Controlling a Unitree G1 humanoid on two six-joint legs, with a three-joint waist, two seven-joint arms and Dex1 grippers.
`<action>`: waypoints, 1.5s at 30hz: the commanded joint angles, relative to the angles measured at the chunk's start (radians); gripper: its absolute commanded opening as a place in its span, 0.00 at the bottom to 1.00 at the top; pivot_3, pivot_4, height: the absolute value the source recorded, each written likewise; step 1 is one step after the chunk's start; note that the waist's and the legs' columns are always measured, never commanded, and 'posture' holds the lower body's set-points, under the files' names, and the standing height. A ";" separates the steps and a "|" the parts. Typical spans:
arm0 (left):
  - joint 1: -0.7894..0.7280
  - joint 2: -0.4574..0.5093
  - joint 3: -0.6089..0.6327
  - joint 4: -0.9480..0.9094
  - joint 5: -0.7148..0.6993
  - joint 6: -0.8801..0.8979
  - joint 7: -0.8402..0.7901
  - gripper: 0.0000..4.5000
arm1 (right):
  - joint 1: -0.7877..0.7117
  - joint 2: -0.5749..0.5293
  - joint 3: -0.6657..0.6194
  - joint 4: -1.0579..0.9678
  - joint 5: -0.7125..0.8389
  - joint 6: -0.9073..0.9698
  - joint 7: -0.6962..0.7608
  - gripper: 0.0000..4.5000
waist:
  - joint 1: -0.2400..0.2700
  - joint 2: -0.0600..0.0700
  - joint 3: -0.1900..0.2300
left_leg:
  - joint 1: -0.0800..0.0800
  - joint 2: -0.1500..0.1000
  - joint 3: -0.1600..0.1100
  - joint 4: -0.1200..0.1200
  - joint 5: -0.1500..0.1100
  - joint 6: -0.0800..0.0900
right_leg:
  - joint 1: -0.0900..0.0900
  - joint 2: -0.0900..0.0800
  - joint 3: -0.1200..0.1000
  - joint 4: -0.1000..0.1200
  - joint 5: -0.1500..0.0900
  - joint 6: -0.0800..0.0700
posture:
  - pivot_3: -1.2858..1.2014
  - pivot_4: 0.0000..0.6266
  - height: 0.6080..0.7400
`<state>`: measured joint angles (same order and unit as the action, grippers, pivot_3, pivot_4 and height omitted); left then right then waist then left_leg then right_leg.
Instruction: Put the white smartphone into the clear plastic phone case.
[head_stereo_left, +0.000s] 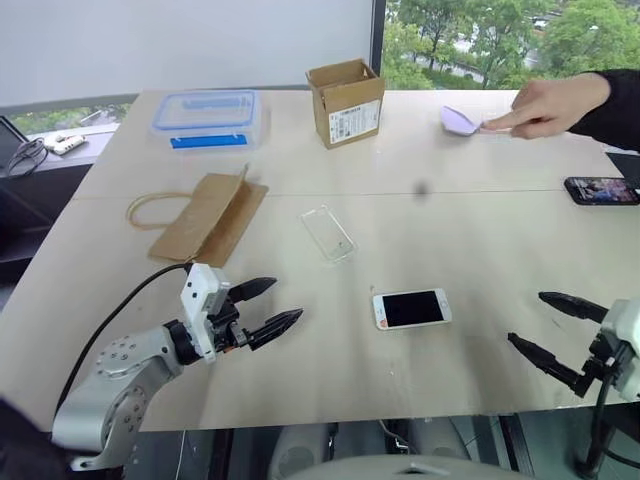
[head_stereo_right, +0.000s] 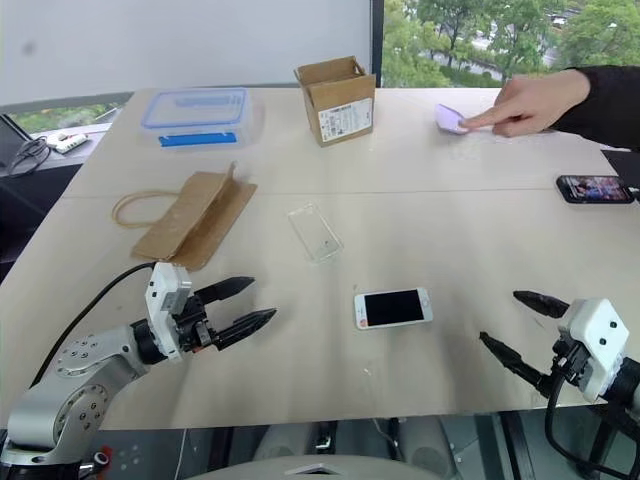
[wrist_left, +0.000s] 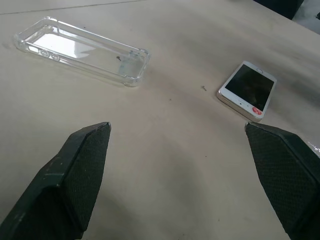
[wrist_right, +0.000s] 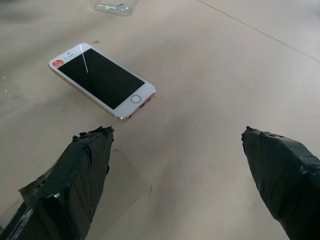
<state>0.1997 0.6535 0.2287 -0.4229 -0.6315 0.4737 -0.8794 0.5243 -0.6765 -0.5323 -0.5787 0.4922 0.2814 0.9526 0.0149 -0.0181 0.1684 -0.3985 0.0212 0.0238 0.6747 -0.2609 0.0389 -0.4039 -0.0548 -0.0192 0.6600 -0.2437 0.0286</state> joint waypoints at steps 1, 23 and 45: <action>-0.024 0.014 0.000 -0.017 0.022 -0.036 -0.012 0.99 | -0.006 0.018 -0.022 -0.026 0.010 -0.016 -0.031 1.00 | 0.000 0.000 0.000 | 0.000 0.000 0.000 0.000 0.000 0.000 | 0.000 0.000 0.000 0.000 0.000 0.000 | 0.52 0.24 1.00; -0.170 -0.022 -0.102 0.038 0.114 -0.067 0.038 0.99 | -0.087 0.050 0.099 -0.155 0.032 0.072 -0.210 1.00 | 0.000 0.000 0.000 | 0.000 -0.001 0.004 -0.005 0.000 0.000 | -0.002 0.002 0.002 -0.002 0.000 0.000 | 0.52 0.24 1.00; -0.918 0.037 -0.464 0.968 0.474 -0.585 -0.493 0.99 | -0.165 -0.014 0.217 -0.259 0.102 0.112 -0.192 1.00 | 0.003 -0.002 0.000 | -0.001 -0.002 0.005 -0.004 0.000 0.000 | -0.003 0.009 -0.001 -0.002 0.002 0.003 | 0.52 0.24 1.00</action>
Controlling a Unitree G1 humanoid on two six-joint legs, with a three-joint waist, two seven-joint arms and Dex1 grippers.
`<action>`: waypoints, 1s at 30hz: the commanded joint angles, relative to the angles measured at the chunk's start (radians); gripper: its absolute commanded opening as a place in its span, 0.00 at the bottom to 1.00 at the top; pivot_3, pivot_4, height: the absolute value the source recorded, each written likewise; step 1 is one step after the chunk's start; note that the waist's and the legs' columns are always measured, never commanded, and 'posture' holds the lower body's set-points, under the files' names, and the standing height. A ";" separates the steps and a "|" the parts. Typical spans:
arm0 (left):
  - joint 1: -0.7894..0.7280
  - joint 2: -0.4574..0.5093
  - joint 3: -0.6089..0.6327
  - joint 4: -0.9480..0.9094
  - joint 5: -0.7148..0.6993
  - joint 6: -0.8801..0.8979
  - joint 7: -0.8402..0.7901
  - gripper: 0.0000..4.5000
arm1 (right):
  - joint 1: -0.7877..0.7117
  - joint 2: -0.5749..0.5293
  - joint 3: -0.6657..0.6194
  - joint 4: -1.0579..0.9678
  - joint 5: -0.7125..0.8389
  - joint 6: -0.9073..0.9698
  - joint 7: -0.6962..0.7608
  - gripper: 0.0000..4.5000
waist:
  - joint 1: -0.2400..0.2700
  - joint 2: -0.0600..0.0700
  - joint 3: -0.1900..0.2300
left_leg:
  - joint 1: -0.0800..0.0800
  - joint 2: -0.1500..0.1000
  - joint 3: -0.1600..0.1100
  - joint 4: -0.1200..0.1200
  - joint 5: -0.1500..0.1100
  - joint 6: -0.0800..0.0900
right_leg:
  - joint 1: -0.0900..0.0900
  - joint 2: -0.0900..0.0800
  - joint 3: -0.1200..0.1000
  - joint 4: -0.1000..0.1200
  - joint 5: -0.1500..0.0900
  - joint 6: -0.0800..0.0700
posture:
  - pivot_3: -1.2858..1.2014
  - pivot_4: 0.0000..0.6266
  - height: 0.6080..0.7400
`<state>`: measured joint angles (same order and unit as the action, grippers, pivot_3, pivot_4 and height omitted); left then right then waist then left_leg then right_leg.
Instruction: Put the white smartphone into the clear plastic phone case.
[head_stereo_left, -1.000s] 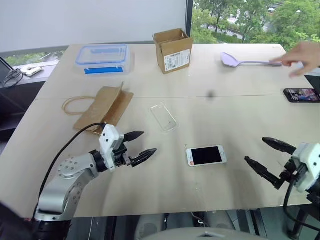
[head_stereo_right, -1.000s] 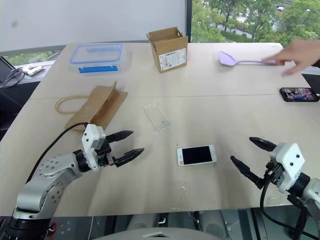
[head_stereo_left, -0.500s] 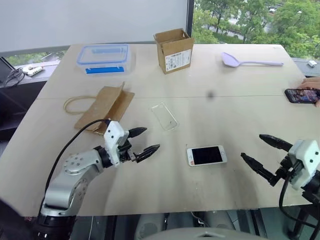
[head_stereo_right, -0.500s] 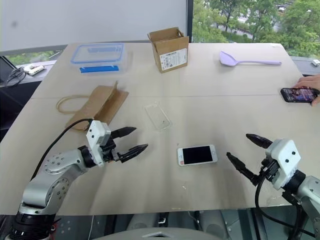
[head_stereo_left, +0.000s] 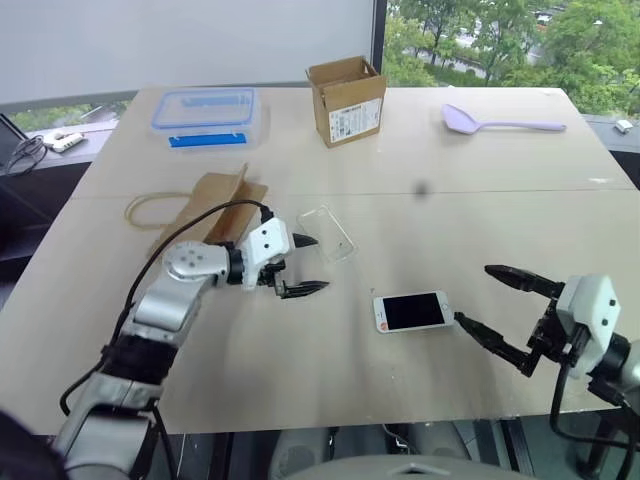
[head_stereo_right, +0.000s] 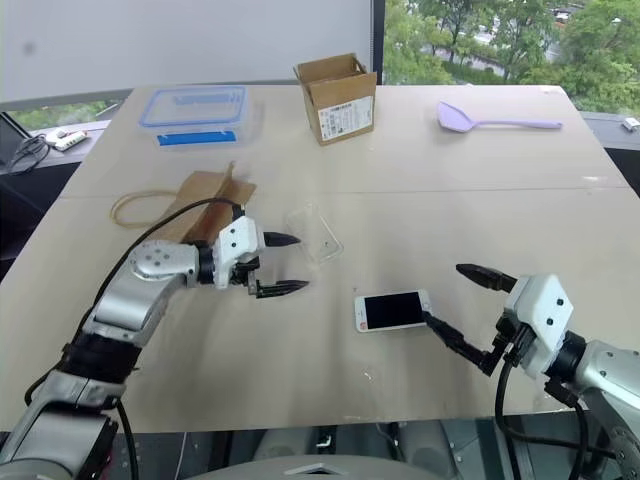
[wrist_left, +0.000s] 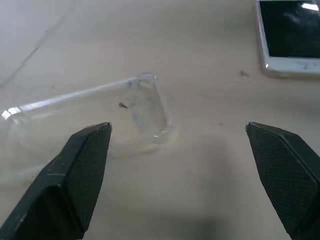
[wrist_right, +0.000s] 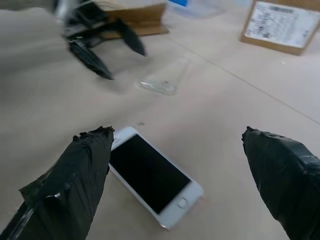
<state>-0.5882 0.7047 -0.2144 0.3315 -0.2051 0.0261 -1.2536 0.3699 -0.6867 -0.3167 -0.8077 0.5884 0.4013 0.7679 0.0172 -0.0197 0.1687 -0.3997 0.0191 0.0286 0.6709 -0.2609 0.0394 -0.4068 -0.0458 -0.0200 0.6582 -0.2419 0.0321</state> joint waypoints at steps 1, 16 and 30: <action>-0.181 -0.030 -0.041 0.305 0.077 -0.198 -0.155 0.99 | -0.012 -0.002 0.005 -0.036 0.007 -0.007 -0.014 1.00 | 0.000 -0.001 0.000 | 0.000 -0.001 0.000 0.000 0.000 0.000 | 0.000 0.000 0.000 0.000 0.000 0.000 | 0.52 0.24 1.00; -0.359 -0.209 0.024 0.598 0.123 -0.269 -0.195 0.99 | 0.092 0.120 0.078 -0.183 -0.103 0.019 -0.251 1.00 | -0.006 -0.002 0.000 | -0.015 -0.001 -0.002 0.010 -0.002 0.004 | -0.012 -0.001 -0.001 0.004 0.000 0.004 | 0.52 0.24 1.00; -0.068 -0.211 0.167 -0.106 -0.075 0.315 0.049 0.99 | -0.057 0.144 0.125 -0.085 -0.164 0.048 -0.316 1.00 | -0.006 -0.002 0.000 | -0.014 0.000 -0.006 0.015 -0.002 0.004 | -0.007 -0.001 -0.005 0.005 0.000 0.004 | 0.52 0.24 1.00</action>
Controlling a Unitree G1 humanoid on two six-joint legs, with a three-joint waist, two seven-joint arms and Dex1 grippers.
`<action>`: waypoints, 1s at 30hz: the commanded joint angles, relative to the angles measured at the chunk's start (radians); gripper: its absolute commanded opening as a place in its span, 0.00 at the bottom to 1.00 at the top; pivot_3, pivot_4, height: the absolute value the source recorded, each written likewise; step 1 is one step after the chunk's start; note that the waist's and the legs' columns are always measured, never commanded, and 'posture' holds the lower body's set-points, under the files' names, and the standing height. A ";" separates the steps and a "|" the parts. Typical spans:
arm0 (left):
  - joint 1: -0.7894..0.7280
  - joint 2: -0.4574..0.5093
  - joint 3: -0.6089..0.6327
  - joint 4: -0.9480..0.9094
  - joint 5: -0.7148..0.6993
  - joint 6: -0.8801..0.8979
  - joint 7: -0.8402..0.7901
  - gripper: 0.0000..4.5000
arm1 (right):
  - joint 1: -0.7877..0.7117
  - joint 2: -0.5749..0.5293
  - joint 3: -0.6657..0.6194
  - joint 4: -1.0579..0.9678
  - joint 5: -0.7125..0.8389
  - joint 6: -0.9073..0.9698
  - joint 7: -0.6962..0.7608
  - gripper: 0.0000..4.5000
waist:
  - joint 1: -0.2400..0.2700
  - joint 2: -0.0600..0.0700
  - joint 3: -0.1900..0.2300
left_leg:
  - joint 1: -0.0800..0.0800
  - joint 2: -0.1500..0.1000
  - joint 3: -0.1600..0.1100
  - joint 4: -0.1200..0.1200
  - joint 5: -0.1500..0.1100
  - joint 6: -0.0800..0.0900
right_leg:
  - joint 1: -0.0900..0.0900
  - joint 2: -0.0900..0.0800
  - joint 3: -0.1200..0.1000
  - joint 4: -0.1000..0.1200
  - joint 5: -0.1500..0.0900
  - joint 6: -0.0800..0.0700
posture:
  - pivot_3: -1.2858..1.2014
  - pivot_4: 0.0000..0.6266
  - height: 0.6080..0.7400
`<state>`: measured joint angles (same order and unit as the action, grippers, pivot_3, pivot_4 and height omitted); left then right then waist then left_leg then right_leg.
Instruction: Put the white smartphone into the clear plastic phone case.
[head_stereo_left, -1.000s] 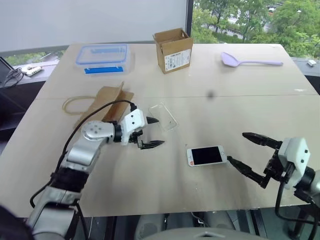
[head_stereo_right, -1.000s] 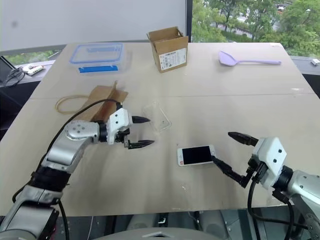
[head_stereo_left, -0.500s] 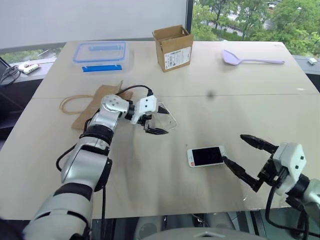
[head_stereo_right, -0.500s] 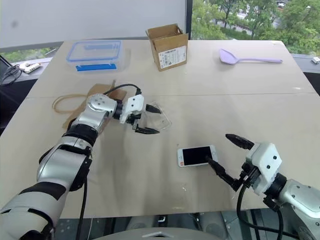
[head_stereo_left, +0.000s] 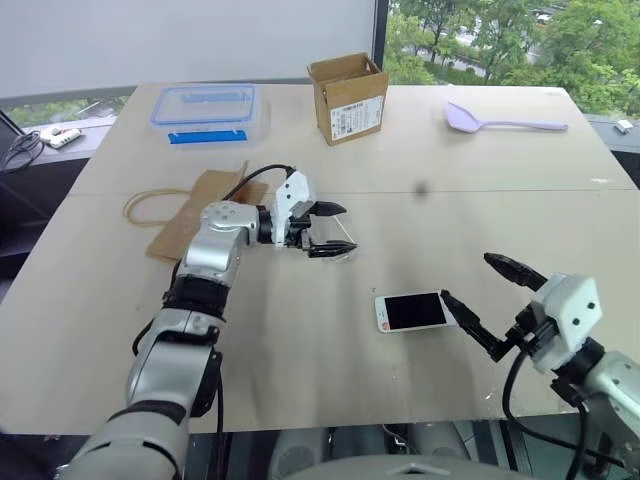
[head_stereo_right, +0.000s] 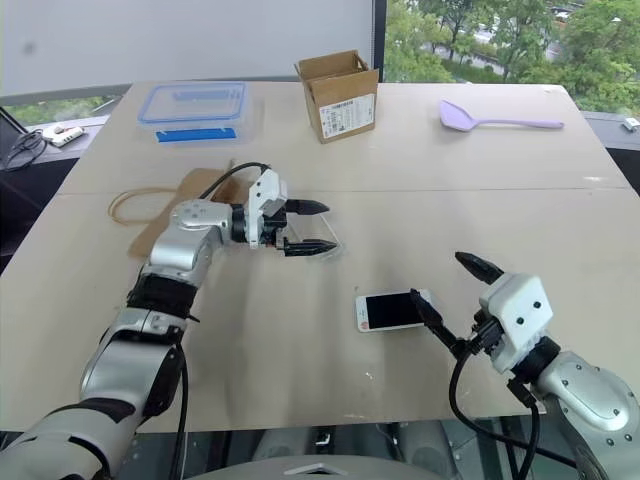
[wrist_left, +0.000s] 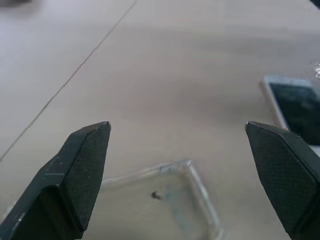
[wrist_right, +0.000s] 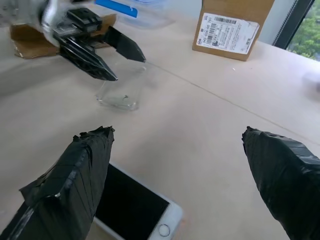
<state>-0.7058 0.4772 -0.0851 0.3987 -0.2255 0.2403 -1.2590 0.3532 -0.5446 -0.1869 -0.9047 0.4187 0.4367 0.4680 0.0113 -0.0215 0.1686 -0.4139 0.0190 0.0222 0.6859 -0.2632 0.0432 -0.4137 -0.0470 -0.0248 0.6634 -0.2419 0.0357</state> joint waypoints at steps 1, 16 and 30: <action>0.069 0.020 0.041 -0.210 -0.064 0.126 0.068 0.99 | -0.046 0.003 -0.005 0.022 0.008 0.014 -0.015 1.00 | 0.000 0.000 0.000 | 0.000 0.000 0.000 0.000 0.000 0.000 | 0.000 0.000 0.000 0.000 0.000 0.000 | 0.52 0.24 1.00; 0.194 0.099 0.047 -0.354 -0.079 0.187 0.158 0.99 | -0.095 -0.036 0.025 0.115 0.009 -0.003 0.078 1.00 | 0.003 0.001 0.000 | 0.000 0.000 0.000 0.000 0.000 0.000 | 0.000 0.000 0.000 0.000 0.000 0.000 | 0.52 0.24 1.00; 0.238 0.149 0.034 -0.351 -0.071 0.157 0.138 0.99 | -0.076 -0.040 0.046 0.098 -0.008 0.009 0.085 1.00 | 0.001 0.001 0.000 | 0.001 0.000 0.000 0.000 0.000 0.000 | 0.000 0.000 0.001 0.000 0.000 0.000 | 0.52 0.24 1.00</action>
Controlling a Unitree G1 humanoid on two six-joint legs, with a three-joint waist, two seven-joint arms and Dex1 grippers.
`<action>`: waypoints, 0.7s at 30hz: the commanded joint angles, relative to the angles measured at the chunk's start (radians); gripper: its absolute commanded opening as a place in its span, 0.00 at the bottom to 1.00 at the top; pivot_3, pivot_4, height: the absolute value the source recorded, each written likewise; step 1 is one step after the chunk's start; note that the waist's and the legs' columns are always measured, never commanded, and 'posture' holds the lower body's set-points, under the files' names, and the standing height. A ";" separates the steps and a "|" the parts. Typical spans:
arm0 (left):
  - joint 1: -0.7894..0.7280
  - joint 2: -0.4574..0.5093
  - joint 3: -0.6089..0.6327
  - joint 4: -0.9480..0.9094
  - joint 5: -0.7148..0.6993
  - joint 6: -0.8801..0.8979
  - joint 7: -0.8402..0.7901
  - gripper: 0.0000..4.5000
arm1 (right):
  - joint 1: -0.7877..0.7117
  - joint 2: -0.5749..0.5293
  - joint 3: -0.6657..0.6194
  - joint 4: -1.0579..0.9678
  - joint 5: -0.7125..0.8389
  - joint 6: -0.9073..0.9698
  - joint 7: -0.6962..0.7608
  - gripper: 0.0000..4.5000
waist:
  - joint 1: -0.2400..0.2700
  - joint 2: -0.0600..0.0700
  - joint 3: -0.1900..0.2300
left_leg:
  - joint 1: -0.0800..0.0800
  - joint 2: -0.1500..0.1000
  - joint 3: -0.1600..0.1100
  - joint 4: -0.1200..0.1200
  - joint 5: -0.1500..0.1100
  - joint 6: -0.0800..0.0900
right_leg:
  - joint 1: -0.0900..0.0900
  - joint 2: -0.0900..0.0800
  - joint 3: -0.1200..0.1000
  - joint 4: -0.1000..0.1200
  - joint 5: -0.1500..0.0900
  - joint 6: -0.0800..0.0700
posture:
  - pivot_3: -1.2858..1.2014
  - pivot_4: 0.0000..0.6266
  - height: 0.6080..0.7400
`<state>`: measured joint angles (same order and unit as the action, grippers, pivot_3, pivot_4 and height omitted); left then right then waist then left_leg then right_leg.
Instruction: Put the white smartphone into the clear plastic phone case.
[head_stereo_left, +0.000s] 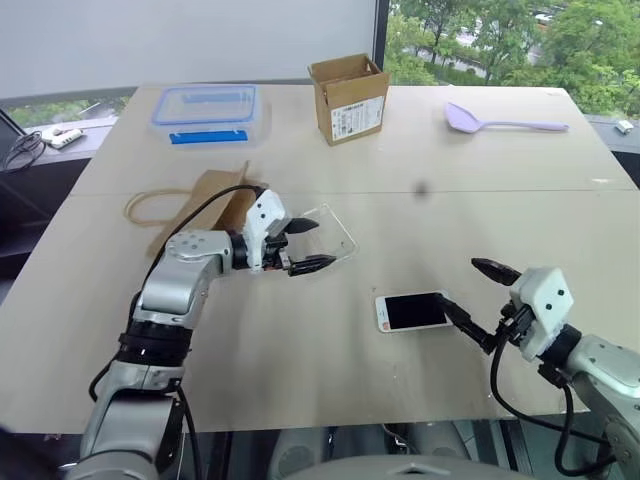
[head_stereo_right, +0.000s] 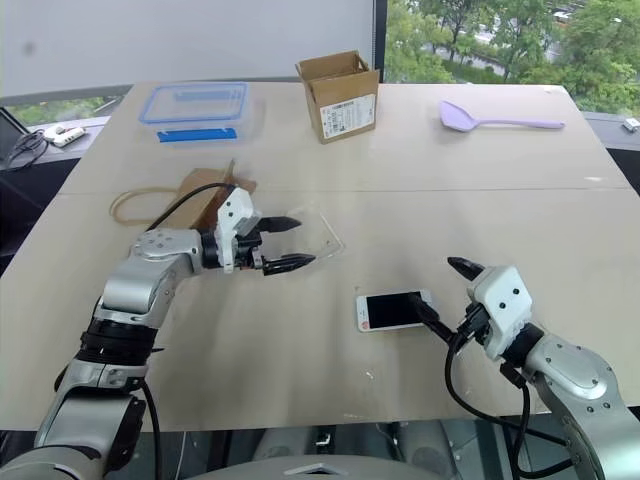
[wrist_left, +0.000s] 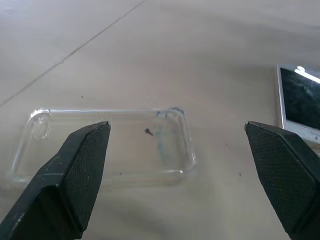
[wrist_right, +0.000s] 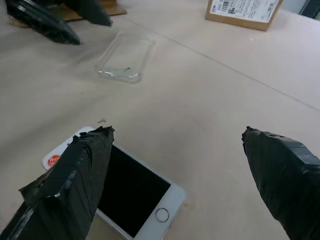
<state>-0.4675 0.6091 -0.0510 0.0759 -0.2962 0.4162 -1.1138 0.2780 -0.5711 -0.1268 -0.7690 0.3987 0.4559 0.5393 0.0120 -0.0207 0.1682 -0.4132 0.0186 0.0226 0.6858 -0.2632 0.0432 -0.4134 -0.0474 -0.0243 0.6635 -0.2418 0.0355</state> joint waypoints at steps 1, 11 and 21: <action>0.000 0.020 0.001 -0.023 0.000 -0.021 -0.007 0.99 | 0.000 -0.023 -0.011 -0.030 0.001 -0.016 0.022 1.00 | 0.002 0.000 0.000 | 0.000 0.000 0.000 0.000 0.000 0.000 | 0.000 0.000 0.000 0.000 0.000 0.000 | 0.52 0.24 1.00; 0.046 0.020 0.005 -0.067 -0.020 -0.011 0.013 0.99 | -0.036 -0.042 -0.027 -0.032 0.044 0.015 0.026 1.00 | 0.002 0.000 0.000 | 0.000 0.000 0.000 0.000 0.000 0.000 | 0.000 0.000 -0.001 0.000 0.000 0.000 | 0.52 0.24 1.00; 0.150 0.016 0.034 -0.186 -0.062 0.036 0.079 0.99 | -0.096 -0.067 -0.007 0.001 0.059 0.027 0.068 1.00 | 0.002 0.000 0.000 | 0.000 0.000 0.000 0.000 0.000 0.000 | 0.000 -0.001 0.003 0.000 0.000 0.000 | 0.52 0.24 1.00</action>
<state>-0.3180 0.6225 -0.0417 -0.0665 -0.3401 0.4524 -1.0456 0.1870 -0.6248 -0.1226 -0.7521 0.4355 0.4826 0.5891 0.0136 -0.0206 0.1681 -0.4131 0.0187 0.0222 0.6859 -0.2632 0.0432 -0.4133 -0.0480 -0.0211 0.6637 -0.2418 0.0354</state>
